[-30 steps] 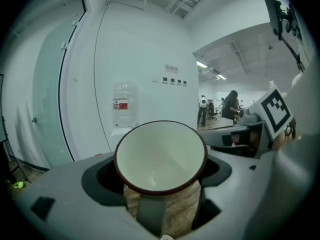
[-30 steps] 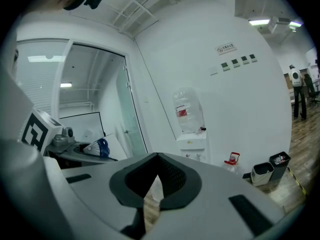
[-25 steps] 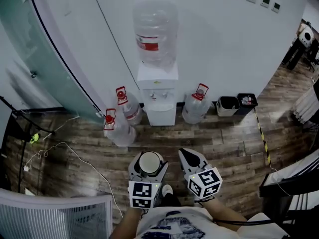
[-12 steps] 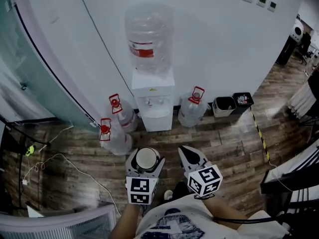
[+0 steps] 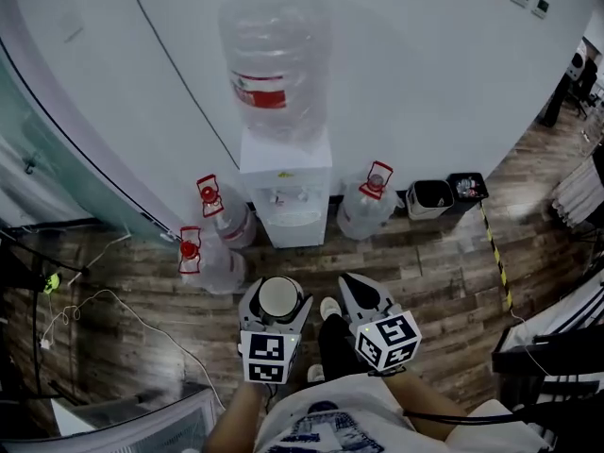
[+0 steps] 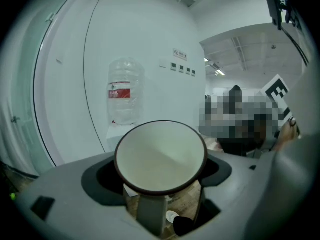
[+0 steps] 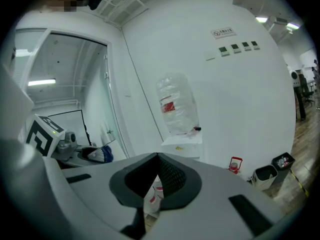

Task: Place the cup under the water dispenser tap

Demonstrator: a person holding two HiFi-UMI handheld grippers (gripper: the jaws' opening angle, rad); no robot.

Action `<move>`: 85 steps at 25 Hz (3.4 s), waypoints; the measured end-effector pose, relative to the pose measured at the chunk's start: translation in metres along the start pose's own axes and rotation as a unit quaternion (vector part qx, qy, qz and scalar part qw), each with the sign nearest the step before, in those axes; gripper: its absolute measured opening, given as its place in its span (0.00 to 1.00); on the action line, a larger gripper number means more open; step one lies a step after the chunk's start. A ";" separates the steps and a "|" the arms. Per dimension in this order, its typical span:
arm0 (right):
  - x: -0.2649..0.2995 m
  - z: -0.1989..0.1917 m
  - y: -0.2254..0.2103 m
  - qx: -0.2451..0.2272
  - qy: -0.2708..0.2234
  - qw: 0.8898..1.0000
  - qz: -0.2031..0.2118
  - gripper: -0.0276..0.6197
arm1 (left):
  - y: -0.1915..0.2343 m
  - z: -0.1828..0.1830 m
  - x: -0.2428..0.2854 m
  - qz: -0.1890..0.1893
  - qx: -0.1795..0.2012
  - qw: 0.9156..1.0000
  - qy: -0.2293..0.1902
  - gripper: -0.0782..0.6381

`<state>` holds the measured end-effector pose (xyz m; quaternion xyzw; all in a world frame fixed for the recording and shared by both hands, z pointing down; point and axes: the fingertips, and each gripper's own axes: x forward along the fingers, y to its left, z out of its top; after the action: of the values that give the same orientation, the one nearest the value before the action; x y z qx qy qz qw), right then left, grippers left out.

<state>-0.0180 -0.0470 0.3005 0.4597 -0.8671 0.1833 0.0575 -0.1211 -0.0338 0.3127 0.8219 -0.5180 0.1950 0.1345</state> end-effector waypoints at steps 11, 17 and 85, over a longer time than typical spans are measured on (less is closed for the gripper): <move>0.113 -0.032 -0.106 0.019 0.031 0.999 -0.008 0.07 | 0.051 -0.033 0.160 0.011 -0.011 0.999 0.043 0.73; 0.156 -0.069 -0.150 0.026 0.044 0.999 -0.017 0.07 | 0.066 -0.072 0.230 0.010 -0.004 0.998 0.061 0.73; 0.318 -0.261 -0.287 0.045 0.052 0.995 -0.066 0.07 | 0.159 -0.255 0.543 0.078 0.034 0.993 0.086 0.73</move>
<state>0.0175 -0.3435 0.7033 0.5081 -0.8214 0.2413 0.0937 -0.1006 -0.4276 0.7913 0.7635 -0.5601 0.2920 0.1347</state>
